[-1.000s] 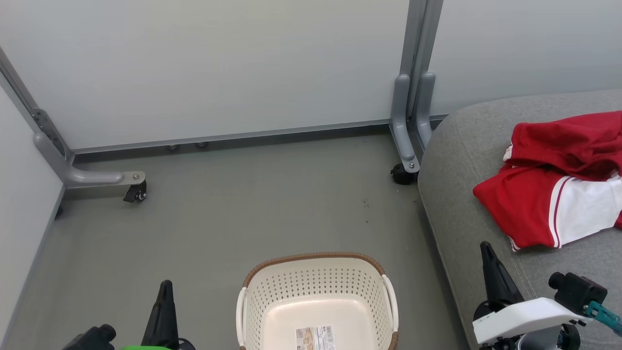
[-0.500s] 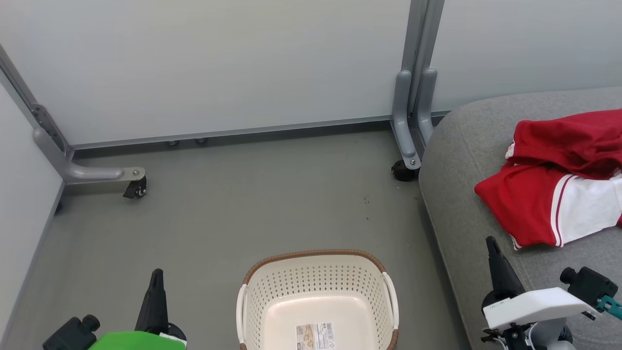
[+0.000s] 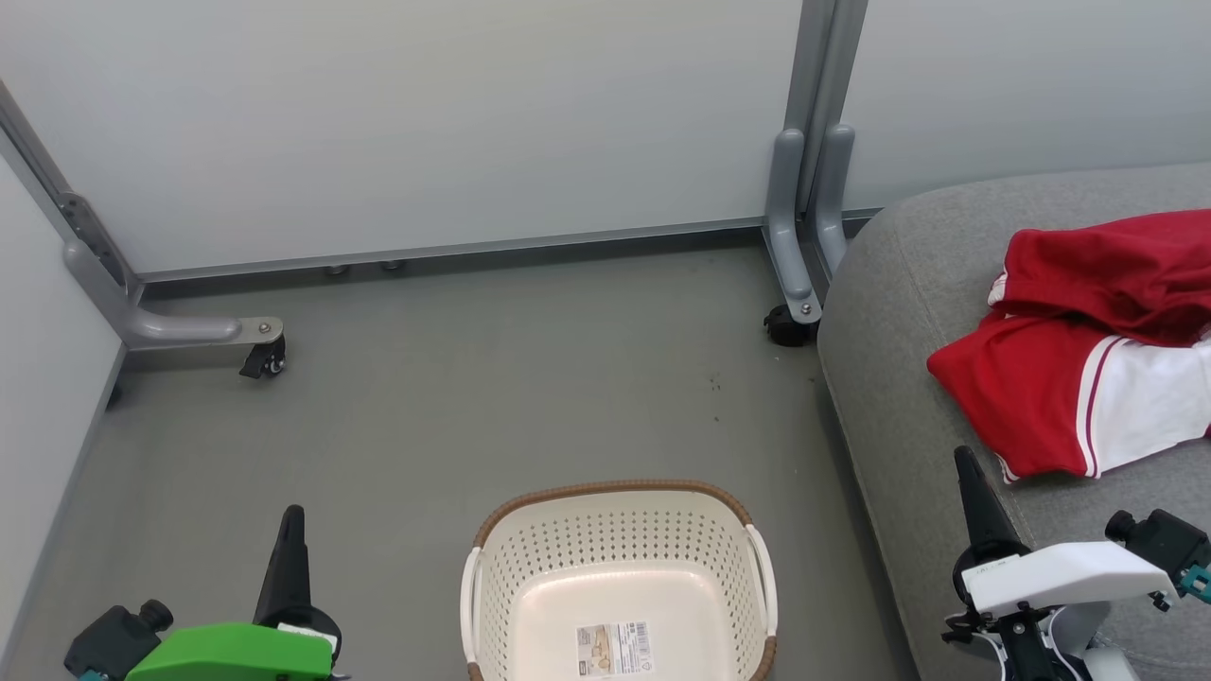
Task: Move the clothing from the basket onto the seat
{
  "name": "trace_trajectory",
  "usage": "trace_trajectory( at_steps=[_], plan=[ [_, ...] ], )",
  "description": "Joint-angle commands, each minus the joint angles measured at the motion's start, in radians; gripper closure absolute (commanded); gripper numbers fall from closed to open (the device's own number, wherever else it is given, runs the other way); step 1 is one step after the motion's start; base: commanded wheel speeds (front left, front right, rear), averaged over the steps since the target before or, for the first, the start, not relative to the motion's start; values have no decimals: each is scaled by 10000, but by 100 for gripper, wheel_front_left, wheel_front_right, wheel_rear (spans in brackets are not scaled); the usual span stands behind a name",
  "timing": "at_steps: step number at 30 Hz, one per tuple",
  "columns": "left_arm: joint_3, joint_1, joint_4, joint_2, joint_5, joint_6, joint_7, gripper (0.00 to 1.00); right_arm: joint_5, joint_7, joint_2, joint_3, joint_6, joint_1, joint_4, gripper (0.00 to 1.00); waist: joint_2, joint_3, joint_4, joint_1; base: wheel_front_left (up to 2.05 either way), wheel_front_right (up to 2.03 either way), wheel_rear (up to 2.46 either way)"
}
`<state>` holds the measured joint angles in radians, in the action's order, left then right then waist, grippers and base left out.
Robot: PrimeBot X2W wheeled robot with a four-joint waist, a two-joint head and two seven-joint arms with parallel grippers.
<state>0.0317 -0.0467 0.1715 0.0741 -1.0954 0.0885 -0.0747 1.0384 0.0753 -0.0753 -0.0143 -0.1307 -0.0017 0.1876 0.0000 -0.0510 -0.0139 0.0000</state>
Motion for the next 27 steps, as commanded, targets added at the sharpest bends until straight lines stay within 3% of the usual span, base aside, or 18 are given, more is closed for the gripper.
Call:
trace_trajectory(
  at_steps=[1,27],
  plan=[
    [-84,304,-27,66,-293,77,57,100,296,-69,-54,54,-4,-239,-58,100,0,10,3,0,0,0,0],
    [-534,906,306,68,-2625,246,746,100,2871,-756,-53,439,-4,-626,215,100,0,209,54,0,0,0,0]
  ],
)
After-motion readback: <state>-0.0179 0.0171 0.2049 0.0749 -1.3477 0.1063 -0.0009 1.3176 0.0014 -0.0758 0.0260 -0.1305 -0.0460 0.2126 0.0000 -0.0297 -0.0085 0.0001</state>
